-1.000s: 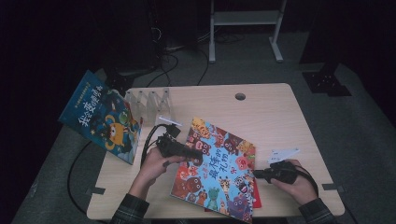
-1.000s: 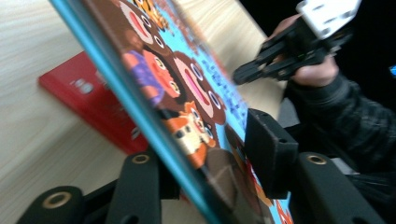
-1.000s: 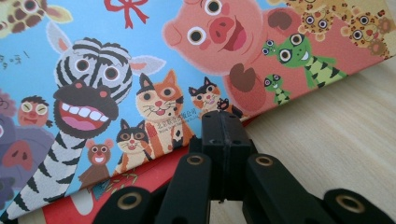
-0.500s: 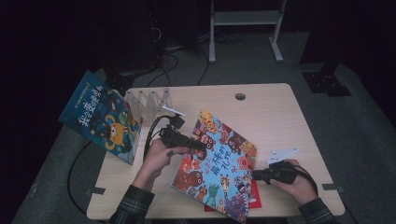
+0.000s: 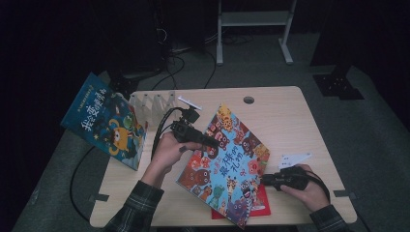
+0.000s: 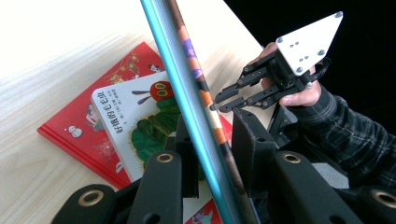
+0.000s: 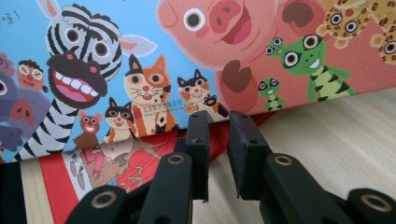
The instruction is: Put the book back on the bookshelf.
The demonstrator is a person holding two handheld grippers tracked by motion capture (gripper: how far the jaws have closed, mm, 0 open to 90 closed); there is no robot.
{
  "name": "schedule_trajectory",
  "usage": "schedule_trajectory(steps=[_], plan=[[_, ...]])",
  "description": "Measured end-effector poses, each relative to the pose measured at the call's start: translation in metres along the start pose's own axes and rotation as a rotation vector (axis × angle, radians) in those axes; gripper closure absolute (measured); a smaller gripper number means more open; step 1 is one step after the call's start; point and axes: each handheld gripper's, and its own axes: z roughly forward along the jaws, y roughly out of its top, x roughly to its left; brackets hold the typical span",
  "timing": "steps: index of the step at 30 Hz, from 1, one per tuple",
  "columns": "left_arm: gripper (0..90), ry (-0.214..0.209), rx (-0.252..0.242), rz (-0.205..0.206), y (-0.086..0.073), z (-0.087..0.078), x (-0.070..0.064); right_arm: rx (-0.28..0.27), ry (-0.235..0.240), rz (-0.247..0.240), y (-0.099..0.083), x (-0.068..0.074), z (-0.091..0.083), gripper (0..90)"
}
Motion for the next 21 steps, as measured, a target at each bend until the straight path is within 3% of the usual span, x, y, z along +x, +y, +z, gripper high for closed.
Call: schedule_trajectory(steps=[10,16,21], plan=[[74.8,0.026,0.025,0.027,0.017,-0.006,-0.015,-0.042,0.005,0.016,0.000,-0.002,-0.004,70.3],[79.2,0.015,0.004,0.051,0.027,-0.015,-0.028,-0.052,-0.002,0.016,0.000,-0.003,-0.005,67.1],[79.6,0.039,0.046,0.084,0.033,-0.015,-0.037,-0.053,0.000,0.011,0.000,-0.003,-0.004,65.5]])
